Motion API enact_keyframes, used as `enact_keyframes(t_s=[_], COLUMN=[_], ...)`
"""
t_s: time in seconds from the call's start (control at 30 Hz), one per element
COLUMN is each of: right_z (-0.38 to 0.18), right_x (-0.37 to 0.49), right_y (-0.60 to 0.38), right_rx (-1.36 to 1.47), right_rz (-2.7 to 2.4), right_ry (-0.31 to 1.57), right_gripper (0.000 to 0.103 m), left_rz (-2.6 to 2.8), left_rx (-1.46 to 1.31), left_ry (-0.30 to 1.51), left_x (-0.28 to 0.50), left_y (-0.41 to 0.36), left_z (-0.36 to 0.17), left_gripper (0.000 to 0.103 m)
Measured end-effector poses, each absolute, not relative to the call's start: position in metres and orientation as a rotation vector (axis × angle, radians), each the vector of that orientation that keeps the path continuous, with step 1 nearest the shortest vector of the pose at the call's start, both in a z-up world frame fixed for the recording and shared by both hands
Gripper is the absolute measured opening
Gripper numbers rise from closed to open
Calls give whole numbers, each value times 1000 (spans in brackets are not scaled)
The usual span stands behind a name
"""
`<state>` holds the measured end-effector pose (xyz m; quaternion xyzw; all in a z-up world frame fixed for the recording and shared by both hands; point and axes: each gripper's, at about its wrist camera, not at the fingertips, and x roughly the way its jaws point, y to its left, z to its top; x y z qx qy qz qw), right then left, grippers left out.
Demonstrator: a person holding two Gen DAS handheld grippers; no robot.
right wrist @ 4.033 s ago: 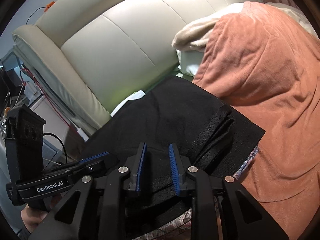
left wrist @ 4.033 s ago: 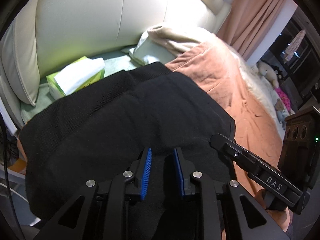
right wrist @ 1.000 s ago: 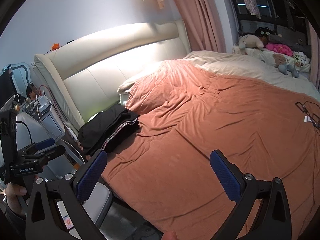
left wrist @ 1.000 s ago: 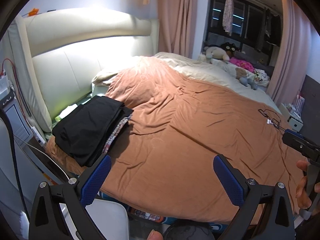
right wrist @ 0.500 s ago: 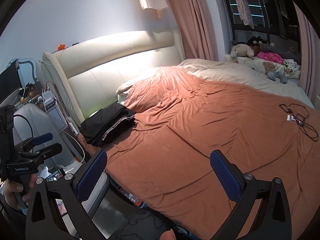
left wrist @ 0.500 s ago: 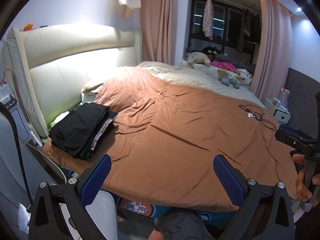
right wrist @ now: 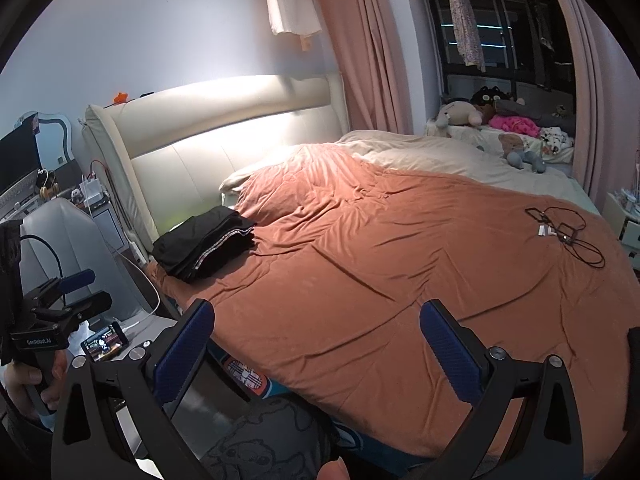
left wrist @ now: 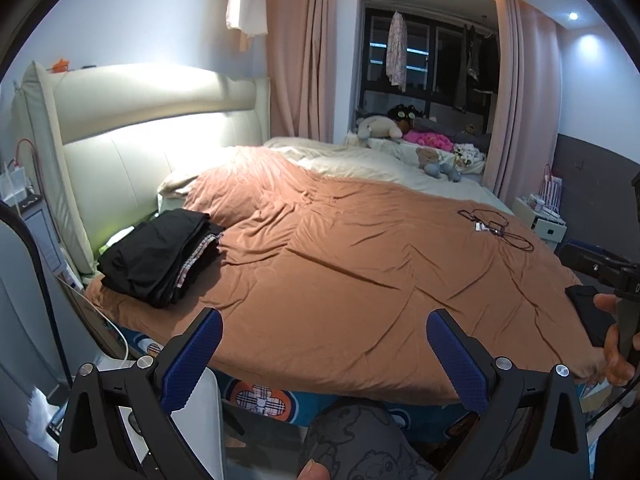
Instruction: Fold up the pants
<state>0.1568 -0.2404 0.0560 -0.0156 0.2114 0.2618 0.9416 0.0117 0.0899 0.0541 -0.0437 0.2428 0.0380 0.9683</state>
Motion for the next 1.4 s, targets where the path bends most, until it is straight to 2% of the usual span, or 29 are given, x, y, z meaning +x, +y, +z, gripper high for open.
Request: enact_keyframes(t_s=[0.7,1.4], right_z=[10,-11], right_x=[72,77], right_y=[-258,-264], right_rx=[-64,2], right_rz=[485,473], right_ry=[346,375], right_gripper=[103,103], left_rz=[81,61], left_rx=[-90,-74], left_ry=[402,411], left_x=[-41,-40], left_y=[62,42], left_z=[25,13], left_gripper=[103,103])
